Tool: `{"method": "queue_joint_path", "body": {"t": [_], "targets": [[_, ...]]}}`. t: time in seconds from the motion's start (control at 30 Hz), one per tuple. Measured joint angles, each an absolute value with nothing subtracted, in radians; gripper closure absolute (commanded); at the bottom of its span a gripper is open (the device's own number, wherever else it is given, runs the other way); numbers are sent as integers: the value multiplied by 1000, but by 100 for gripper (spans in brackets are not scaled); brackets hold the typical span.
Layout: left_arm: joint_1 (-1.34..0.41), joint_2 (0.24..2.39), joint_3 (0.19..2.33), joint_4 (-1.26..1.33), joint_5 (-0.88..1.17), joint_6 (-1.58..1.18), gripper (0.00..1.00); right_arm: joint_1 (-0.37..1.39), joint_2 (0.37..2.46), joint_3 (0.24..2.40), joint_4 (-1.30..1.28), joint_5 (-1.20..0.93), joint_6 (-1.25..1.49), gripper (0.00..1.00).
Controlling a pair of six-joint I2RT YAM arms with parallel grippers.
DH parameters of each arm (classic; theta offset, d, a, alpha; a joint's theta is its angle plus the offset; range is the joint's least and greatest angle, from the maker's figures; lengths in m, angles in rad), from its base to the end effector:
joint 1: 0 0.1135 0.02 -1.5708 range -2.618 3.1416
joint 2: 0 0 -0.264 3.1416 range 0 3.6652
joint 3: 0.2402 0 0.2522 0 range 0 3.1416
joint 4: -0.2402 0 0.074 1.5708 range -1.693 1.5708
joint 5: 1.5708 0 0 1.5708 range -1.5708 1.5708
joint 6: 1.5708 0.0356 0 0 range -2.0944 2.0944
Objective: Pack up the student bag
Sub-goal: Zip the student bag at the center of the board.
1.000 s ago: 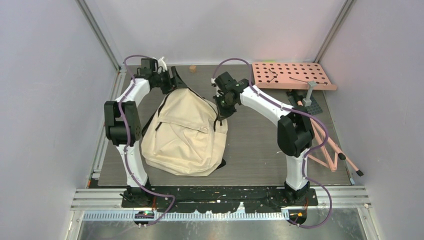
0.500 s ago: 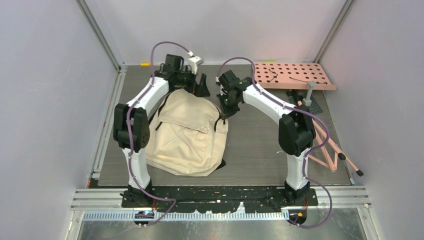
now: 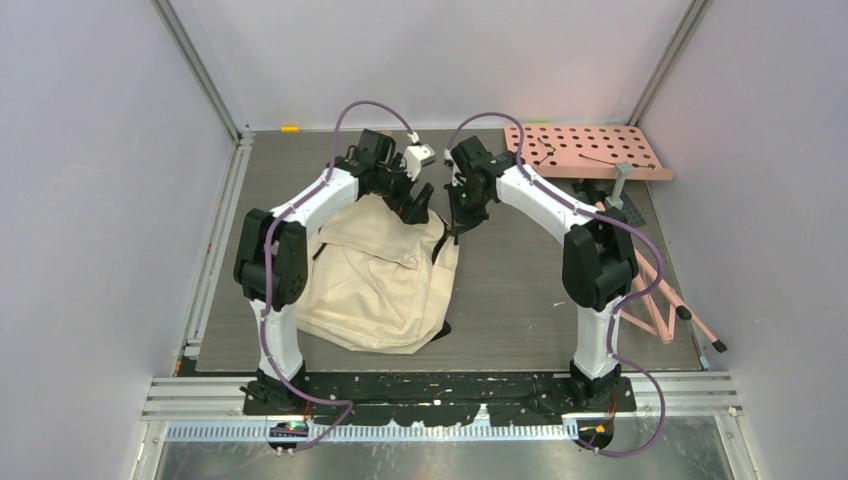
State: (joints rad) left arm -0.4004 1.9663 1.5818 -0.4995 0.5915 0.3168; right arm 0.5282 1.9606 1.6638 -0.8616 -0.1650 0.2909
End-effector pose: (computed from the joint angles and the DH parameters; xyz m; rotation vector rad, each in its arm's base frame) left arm 0.3947 -0.1886 0.2408 1.0775 2.1365 -0.7597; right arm 0.3562 0.2146 0.2435 -0.3788 2.7693 0.4447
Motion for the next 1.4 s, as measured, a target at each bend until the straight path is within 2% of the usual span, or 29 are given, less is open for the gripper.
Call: {"method": "queue_joint_path", "body": {"t": [0.07, 0.13, 0.27, 0.3, 0.37, 0.63, 0.87, 1.17, 1.4], "targets": [[-411, 1966, 1582, -499, 553, 324, 6, 527, 1961, 1664, -862, -170, 290, 100], [-423, 1968, 1584, -500, 508, 327, 19, 526, 1961, 1664, -861, -175, 290, 100], [-449, 1985, 1615, -505, 413, 334, 61, 525, 1961, 1664, -862, -179, 290, 100], [-453, 1990, 1621, -505, 393, 336, 76, 525, 1961, 1664, -863, -181, 289, 99], [-458, 1994, 1628, -505, 364, 331, 98, 523, 1961, 1664, -865, -183, 288, 100], [-466, 2003, 1628, -500, 305, 258, 100, 521, 1961, 1664, -856, -187, 287, 100], [-455, 2012, 1640, -490, 272, 75, 100, 521, 1961, 1666, -841, -189, 294, 99], [-376, 2073, 1739, -490, 229, -169, 100, 527, 2046, 1802, -844, -197, 302, 99], [-320, 2123, 1813, -493, 200, -265, 100, 554, 2054, 1808, -869, -177, 289, 100]]}}
